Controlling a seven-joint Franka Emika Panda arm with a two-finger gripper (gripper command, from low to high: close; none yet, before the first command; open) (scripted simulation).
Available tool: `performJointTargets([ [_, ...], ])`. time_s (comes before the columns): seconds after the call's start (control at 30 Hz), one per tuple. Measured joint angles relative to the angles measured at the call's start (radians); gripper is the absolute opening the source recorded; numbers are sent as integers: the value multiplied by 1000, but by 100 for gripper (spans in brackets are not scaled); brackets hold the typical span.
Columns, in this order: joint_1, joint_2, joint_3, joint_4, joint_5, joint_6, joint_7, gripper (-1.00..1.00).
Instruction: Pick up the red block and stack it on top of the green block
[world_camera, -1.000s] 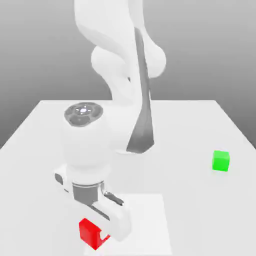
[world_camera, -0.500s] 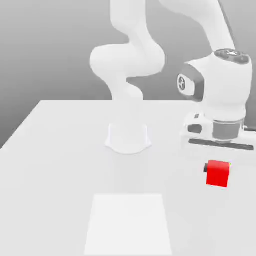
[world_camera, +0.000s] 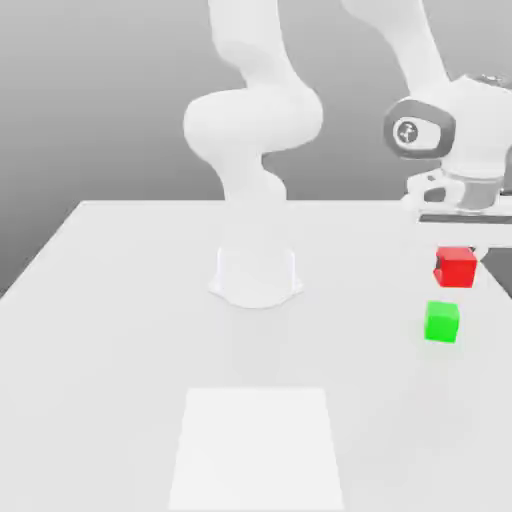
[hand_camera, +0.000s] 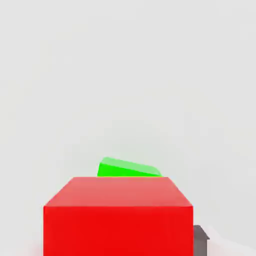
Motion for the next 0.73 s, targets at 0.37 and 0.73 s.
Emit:
performJointTargets([
  [0.37, -99, 111, 45, -1, -216, 80, 149, -100],
  [0.73, -149, 214, 41, 6, -411, 144, 286, -100],
])
